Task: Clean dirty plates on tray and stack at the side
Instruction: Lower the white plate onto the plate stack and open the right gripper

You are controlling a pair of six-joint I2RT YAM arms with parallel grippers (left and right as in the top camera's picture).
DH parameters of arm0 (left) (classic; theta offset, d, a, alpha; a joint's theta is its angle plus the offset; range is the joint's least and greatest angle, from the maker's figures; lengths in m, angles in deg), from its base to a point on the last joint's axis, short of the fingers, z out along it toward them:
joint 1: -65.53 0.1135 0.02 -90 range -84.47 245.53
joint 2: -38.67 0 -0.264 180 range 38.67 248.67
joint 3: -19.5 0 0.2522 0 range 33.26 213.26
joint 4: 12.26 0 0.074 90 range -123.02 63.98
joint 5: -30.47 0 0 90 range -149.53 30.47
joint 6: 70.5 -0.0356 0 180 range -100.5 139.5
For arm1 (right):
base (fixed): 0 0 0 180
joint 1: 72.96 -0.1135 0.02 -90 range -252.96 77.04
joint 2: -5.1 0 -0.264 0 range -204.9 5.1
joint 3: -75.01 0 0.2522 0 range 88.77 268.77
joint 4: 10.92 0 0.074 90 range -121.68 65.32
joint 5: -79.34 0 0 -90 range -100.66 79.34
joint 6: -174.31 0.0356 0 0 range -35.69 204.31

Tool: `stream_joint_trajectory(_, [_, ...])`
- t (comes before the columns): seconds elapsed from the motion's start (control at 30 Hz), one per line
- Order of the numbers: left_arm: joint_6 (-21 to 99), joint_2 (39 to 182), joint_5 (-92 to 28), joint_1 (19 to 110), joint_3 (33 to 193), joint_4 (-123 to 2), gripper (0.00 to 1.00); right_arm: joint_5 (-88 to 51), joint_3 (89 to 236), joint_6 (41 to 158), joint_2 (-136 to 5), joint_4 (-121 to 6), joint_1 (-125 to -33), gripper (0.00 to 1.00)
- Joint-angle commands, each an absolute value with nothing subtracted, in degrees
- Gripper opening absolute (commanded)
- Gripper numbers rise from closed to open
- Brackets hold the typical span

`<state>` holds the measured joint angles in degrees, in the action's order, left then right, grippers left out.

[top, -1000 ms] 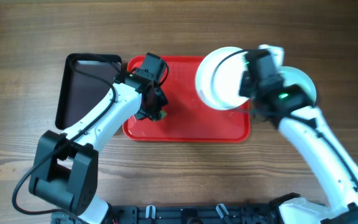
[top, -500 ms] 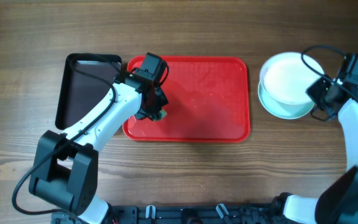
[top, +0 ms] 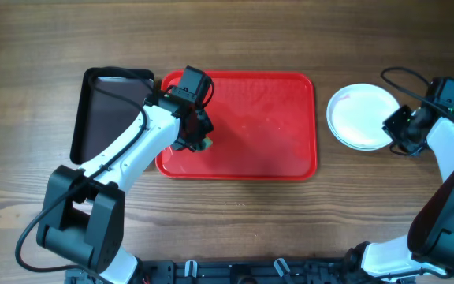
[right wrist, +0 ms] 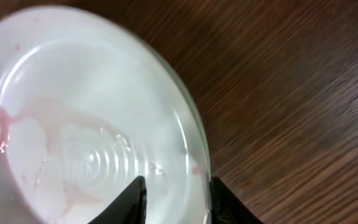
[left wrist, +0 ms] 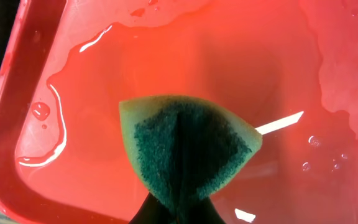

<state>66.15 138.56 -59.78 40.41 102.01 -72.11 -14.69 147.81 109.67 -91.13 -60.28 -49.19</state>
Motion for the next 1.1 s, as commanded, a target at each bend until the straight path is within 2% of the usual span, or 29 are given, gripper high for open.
stream_joint_trajectory(0.0, [58.98,138.48,-59.36,40.89,105.09,-74.64,0.04,-20.46,148.56,107.51,-89.36,-62.75,-49.8,0.34])
stream_joint_trajectory(0.2, [49.23,135.76,-59.58,45.02,111.5,-82.12,0.04,-26.23,152.27,102.26,-82.36,-66.97,-53.8,0.41])
stream_joint_trajectory(0.3, [42.74,134.43,-60.76,48.63,111.85,-83.12,0.04,-25.49,152.84,100.65,-78.69,-67.14,-58.87,0.5])
stream_joint_trajectory(0.37, [39.55,134.37,-63.91,51.82,111.82,-84.35,0.04,-24.92,152.84,100.6,-77.51,-66.92,-62.79,0.53])
stream_joint_trajectory(0.6, [26.46,134.65,-65.98,62.59,111.1,-83.82,0.04,-23.37,152.82,100.86,-78.3,-65.41,-73.96,0.54])
stream_joint_trajectory(0.63, [21.58,135.48,-62.82,64.98,111.06,-82.05,0.04,-21.69,152.84,101.0,-78.8,-64.36,-76.64,0.55])
stream_joint_trajectory(1.0, [21.43,145.84,-62.77,68.98,110.73,-72.87,0.06,-20.97,152.84,99.47,-79.57,-64.43,-77.61,0.58])
stream_joint_trajectory(1.03, [21.43,146.74,-62.77,69.13,110.71,-72.39,0.09,-20.94,152.84,99.27,-79.57,-64.45,-77.61,0.58])
stream_joint_trajectory(1.07, [21.43,147.55,-62.79,69.2,110.73,-71.93,0.18,-20.97,152.84,99.29,-79.57,-64.43,-77.61,0.58])
